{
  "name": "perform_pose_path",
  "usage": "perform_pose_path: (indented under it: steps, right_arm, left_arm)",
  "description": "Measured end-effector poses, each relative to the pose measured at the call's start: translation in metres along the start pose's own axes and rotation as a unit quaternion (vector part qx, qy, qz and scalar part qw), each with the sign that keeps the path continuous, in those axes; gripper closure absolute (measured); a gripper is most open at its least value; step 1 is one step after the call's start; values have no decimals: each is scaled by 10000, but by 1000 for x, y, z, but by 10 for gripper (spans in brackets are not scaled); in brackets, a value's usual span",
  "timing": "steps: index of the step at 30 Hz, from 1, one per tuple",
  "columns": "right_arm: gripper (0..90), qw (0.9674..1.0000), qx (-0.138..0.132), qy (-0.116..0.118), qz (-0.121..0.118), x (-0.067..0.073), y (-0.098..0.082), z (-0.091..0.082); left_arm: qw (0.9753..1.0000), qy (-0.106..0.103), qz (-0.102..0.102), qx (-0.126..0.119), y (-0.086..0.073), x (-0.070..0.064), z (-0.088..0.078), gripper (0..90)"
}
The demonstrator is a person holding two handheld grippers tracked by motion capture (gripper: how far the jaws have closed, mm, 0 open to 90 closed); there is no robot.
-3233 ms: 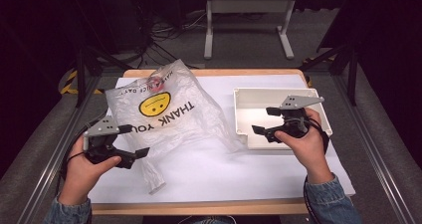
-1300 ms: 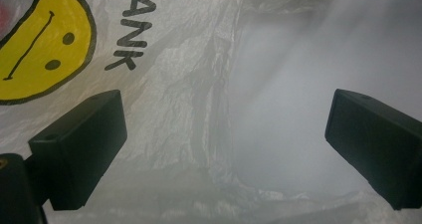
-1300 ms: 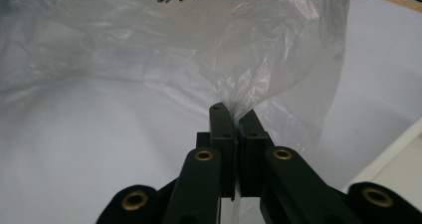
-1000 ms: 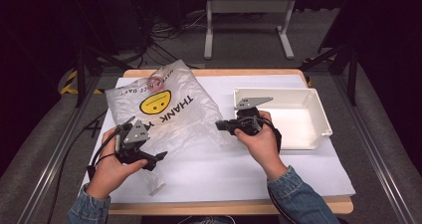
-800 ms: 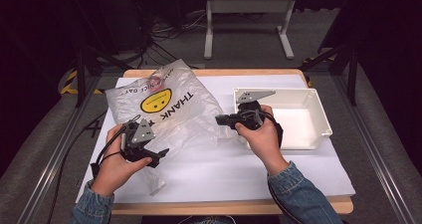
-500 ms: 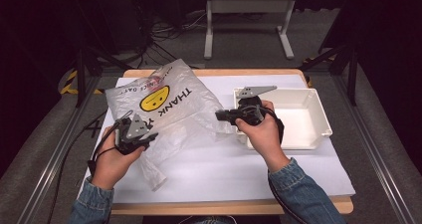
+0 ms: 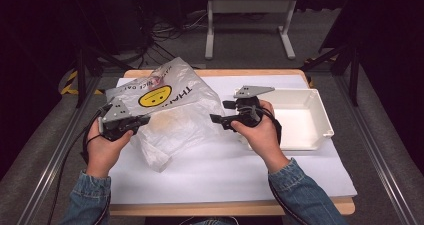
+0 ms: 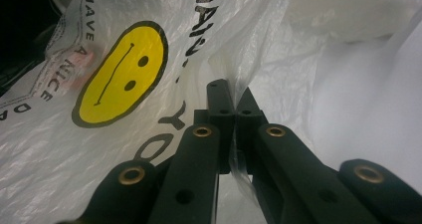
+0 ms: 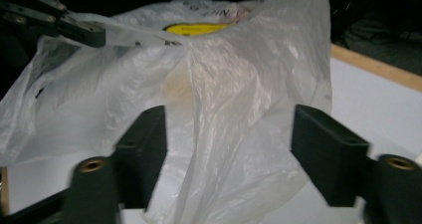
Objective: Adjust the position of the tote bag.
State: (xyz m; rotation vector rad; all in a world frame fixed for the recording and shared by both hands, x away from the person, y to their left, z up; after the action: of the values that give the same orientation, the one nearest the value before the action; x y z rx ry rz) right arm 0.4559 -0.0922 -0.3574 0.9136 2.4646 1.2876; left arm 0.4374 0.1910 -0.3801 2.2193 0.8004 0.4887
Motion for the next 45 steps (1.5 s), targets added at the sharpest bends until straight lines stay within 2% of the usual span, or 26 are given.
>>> perform_pose_path:
  steps: [2, 4, 6, 10, 14, 17, 18, 23, 28, 31, 33, 36, 38, 40, 44, 45]
  right_arm:
    - [173, 9997, -219, -58, -114, 5, 2, -5]
    - [180, 9988, -376, -80, -312, 13, 3, -10]
    - [204, 9976, -396, 50, -561, 26, 2, -12]
    - [234, 9946, -230, 416, -921, 56, -5, 2]
    - [233, 9922, -79, 572, -1102, 75, -16, 21]
    - [215, 9899, 166, 773, -1179, 86, -27, 42]
    - [194, 9894, 283, 795, -1183, 88, -33, 51]
    - [120, 9864, 519, 858, -1305, 93, -47, 84]
    - [85, 9833, 659, 889, -1443, 97, -54, 109]
    - [84, 9819, 754, 928, -1468, 99, -58, 127]
    - [77, 9826, 778, 1044, -1323, 98, -60, 140]
    - [66, 9816, 894, 1014, -1345, 96, -64, 155]
    - [66, 9809, 952, 1008, -1367, 96, -64, 159]
    - [66, 9778, 1085, 1038, -1464, 98, -64, 164]
    - [45, 9770, 906, 1212, -1503, 108, -57, 169]
    - [41, 9753, 913, 1283, -1546, 111, -56, 171]
  left_arm:
    - [10000, -4, -19, -30, 2, 2, 0, 900]
    - [9999, -17, -70, -82, 5, 4, 0, 900]
    - [9999, -27, -103, -135, 7, 6, 0, 899]
    - [9995, -23, -205, -238, 11, 9, -1, 898]
    - [9990, -10, -317, -329, 12, 14, -1, 896]
    - [9987, -26, -375, -334, 10, 16, 0, 892]
    - [9986, -28, -388, -345, 10, 17, 0, 889]
    - [9979, 30, -480, -427, 12, 23, -2, 886]
    - [9976, 17, -493, -477, 16, 26, 1, 880]
    - [9978, -7, -507, -432, 16, 23, 4, 874]
    - [9980, -48, -483, -410, 17, 19, 7, 871]
    - [9980, -85, -437, -455, 19, 16, 8, 871]
    - [9979, -79, -422, -479, 19, 14, 6, 870]
    - [9974, -39, -465, -546, 19, 15, 4, 870]
    - [9947, -66, -711, -746, 16, 23, -2, 873]
    - [9941, -57, -758, -778, 16, 24, -3, 873]
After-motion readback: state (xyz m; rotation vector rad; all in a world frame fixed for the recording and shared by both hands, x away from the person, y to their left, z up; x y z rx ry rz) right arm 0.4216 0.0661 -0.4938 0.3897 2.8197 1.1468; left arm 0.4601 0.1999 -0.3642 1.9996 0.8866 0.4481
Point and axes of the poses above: each handheld gripper's, and its own axes: z roughly forward along the jaws, y roughly out of its top, x roughly to its left, the point moved 7 cm from there along z, roughly forward along the jaws, and after that the axes turned 10 degrees about x, right-handed, at the moved point
